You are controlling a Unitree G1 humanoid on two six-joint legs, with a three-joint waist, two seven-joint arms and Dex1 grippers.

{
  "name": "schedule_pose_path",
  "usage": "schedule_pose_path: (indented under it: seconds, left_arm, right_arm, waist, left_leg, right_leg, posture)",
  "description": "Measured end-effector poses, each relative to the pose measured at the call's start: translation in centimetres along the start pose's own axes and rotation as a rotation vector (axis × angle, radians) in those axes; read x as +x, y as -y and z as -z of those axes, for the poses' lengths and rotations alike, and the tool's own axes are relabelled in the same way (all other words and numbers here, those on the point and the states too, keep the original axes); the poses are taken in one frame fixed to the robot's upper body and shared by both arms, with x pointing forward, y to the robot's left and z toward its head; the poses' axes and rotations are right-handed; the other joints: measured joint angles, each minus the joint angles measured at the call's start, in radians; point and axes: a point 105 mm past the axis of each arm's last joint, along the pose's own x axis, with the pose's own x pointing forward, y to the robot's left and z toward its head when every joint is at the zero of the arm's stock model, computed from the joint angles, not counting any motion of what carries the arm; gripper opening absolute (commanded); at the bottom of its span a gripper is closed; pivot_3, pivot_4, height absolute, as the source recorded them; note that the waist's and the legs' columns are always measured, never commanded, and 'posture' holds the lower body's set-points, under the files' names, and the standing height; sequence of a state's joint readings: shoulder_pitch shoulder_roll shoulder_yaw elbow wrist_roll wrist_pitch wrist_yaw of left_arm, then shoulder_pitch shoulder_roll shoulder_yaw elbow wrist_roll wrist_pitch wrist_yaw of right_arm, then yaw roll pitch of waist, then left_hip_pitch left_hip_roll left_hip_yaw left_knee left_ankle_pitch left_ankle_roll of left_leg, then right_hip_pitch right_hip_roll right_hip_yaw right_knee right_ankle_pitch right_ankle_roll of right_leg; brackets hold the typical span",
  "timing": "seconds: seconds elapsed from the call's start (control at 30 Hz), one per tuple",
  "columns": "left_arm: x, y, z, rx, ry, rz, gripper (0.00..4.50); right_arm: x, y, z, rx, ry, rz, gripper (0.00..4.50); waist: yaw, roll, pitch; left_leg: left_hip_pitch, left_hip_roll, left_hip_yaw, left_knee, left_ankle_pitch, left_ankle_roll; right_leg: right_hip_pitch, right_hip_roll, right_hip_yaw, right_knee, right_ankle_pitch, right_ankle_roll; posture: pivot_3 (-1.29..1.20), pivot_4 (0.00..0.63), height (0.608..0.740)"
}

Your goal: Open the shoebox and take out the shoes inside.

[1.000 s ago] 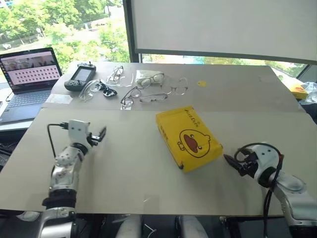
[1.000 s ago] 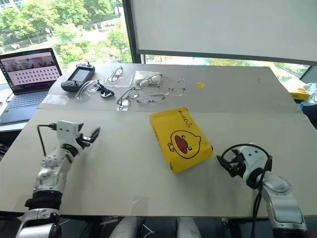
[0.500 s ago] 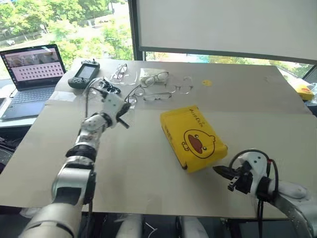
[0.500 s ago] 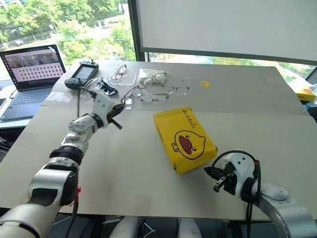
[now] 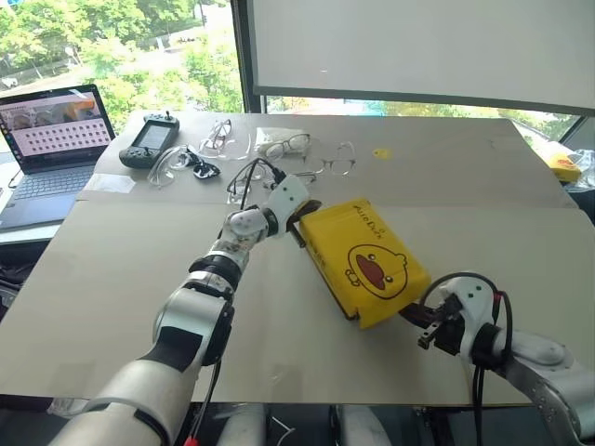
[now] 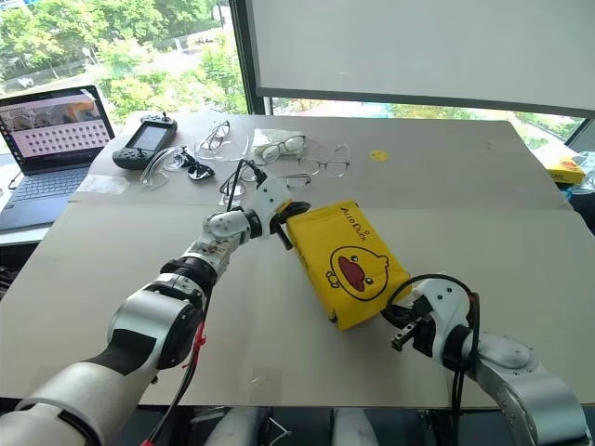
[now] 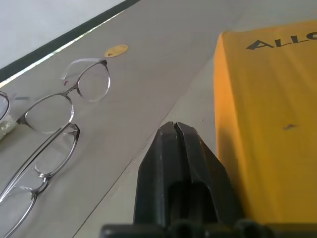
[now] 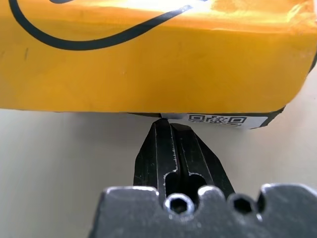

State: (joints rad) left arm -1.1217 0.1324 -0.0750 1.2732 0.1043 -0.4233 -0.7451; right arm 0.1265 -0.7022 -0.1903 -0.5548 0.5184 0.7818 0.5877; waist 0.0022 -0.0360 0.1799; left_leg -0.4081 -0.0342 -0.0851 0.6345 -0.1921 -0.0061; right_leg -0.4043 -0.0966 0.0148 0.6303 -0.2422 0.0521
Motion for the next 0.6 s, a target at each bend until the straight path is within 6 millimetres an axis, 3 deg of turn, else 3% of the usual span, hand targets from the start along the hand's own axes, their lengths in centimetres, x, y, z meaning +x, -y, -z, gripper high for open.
schedule_pose_path:
  seconds: [0.17, 0.3, 0.47, 0.6]
  left_arm:
    - [-0.5, 2.3, 0.5, -0.05, 0.023, 0.181, 0.0]
    - [-2.3, 2.3, 0.3, -0.099, 0.053, 0.291, 0.0]
    - [-6.0, 1.3, -2.0, -0.122, 0.083, 0.384, 0.0]
    - [-10.3, 1.5, -1.4, -0.158, -0.035, 0.406, 0.0]
  right_arm:
    - [0.6, 3.2, 0.7, -0.033, -0.049, 0.094, 0.03]
    - [1.4, 4.7, 0.6, -0.058, -0.037, 0.109, 0.03]
    - [4.1, 4.9, -0.5, -0.122, 0.003, 0.045, 0.03]
    - [6.7, 4.3, -1.2, -0.16, 0.037, -0.021, 0.03]
  waist:
    - [0.0, 0.0, 0.0]
    - [-0.014, 0.0, 0.0]
    - [-0.049, 0.0, 0.0]
    - [-0.077, 0.0, 0.0]
  left_leg:
    - [0.0, 0.0, 0.0, 0.002, 0.0, 0.0]
    - [0.001, 0.001, 0.0, 0.003, 0.0, 0.0]
    - [0.005, 0.005, 0.002, 0.006, 0.0, 0.0]
    - [0.019, 0.016, 0.006, 0.005, 0.0, 0.0]
  right_leg:
    - [0.0, 0.0, 0.0, 0.001, 0.0, 0.0]
    - [0.0, 0.001, 0.001, 0.002, 0.001, -0.002]
    - [0.003, 0.005, 0.004, 0.003, 0.004, -0.003]
    - [0.014, 0.014, 0.007, 0.002, 0.007, -0.008]
  posture:
    - [0.0, 0.15, 0.74]
    - [0.0, 0.15, 0.74]
    - [0.0, 0.15, 0.74]
    - [0.0, 0.15, 0.74]
